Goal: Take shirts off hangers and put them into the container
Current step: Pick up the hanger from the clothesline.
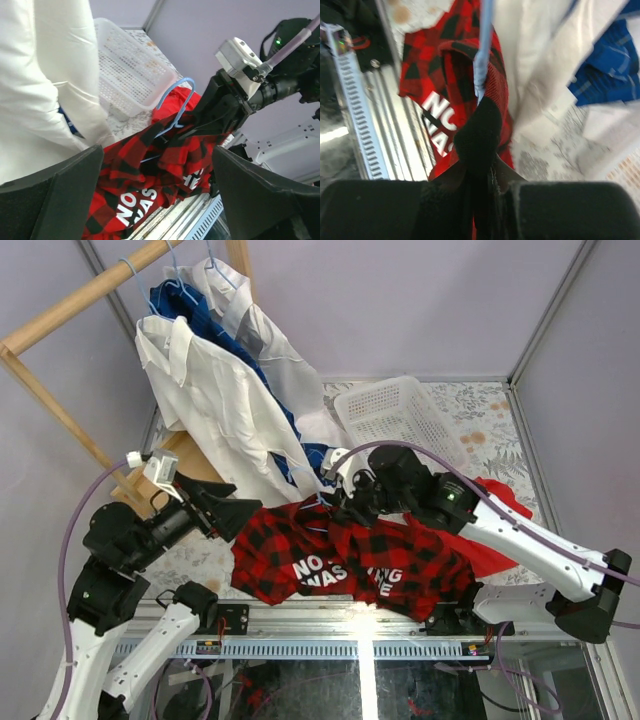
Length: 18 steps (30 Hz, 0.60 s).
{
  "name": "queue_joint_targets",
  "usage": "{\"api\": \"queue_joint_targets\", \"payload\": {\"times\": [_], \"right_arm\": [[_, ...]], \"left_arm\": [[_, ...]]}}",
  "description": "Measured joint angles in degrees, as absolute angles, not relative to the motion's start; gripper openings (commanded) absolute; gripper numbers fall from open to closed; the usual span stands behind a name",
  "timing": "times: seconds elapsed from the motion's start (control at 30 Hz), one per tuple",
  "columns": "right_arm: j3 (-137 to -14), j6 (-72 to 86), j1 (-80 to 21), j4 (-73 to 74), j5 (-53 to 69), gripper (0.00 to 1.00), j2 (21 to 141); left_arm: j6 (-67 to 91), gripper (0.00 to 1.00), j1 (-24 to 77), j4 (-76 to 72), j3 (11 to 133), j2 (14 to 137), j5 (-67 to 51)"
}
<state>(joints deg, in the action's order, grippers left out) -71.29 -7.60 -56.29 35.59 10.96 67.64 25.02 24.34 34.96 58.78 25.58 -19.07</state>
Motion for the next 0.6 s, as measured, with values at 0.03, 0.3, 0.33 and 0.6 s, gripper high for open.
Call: {"api": "queue_joint_targets", "payload": {"times": [0.03, 0.3, 0.33, 0.6], "right_arm": [[-71.3, -7.0, -56.0, 33.9, 13.2, 0.00, 68.5], [-62.1, 1.3, -54.3, 18.3, 23.3, 0.00, 67.2], [-59.8, 3.4, -54.1, 15.6, 23.9, 0.00, 66.2], [-53.2, 13.5, -53.9, 5.6, 26.5, 0.00, 66.1]], "left_arm": [[25.0, 0.78, 24.3, 33.7, 58.1, 25.9, -20.4], [26.2, 0.52, 24.3, 22.3, 50.1, 30.4, -30.8], [26.9, 0.51, 24.3, 20.9, 48.9, 30.5, -31.7], [32.9, 0.45, 24.3, 12.1, 41.0, 27.2, -34.8]]}}
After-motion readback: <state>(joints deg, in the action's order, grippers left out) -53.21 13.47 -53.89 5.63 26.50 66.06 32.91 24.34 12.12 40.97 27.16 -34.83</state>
